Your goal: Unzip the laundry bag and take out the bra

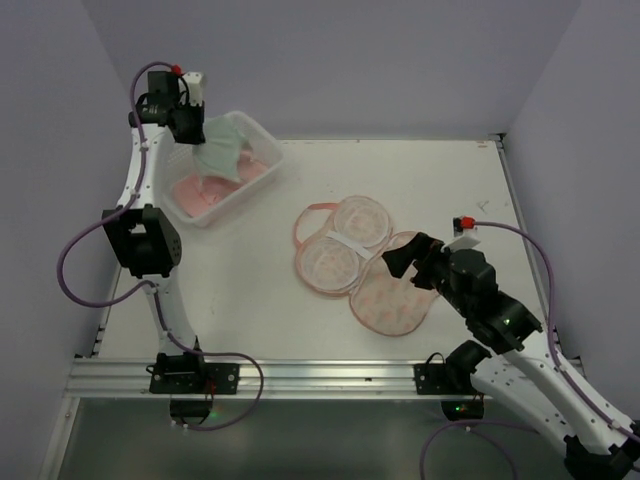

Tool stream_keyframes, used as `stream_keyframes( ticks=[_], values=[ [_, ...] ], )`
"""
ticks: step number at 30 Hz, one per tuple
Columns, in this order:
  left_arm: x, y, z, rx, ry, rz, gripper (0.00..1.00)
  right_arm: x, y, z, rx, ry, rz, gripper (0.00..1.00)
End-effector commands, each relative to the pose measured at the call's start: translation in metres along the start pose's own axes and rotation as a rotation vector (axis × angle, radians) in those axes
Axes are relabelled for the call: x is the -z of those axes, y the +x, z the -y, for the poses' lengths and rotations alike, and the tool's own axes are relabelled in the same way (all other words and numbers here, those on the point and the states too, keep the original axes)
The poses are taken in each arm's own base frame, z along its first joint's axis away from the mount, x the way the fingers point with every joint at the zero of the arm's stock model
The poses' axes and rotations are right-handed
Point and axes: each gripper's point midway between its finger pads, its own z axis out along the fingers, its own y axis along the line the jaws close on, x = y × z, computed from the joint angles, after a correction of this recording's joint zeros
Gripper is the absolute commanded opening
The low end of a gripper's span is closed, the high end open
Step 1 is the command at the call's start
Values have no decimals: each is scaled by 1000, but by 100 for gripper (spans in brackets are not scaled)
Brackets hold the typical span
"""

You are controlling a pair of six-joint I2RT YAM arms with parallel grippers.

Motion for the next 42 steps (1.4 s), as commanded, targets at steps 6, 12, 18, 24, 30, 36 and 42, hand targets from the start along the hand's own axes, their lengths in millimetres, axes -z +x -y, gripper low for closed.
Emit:
stream_keyframes(
  ticks=[6,12,18,24,30,36,42],
  values=[
    [19,78,-55,-46,-257,-262,0,-4,-13,-24,52,-33,-34,98],
    [31,85,-60,-24,-309,-273,67,-11,-4,-23,31,-16,-73,99],
    [50,52,-42,75,-254,-160,100,-15,2,-2,-37,86,-67,99],
    [75,20,51,158,100,10,100,-20,22,31,-111,265,-108,99],
    [63,62,200,-3,380,-49,100,-22,36,52,-191,337,-109,99],
    [16,135,285,-64,464,-183,91,-21,52,62,-232,354,-143,99],
    [-29,194,315,-114,421,-299,83,-16,68,67,-285,339,-173,99]
  ],
)
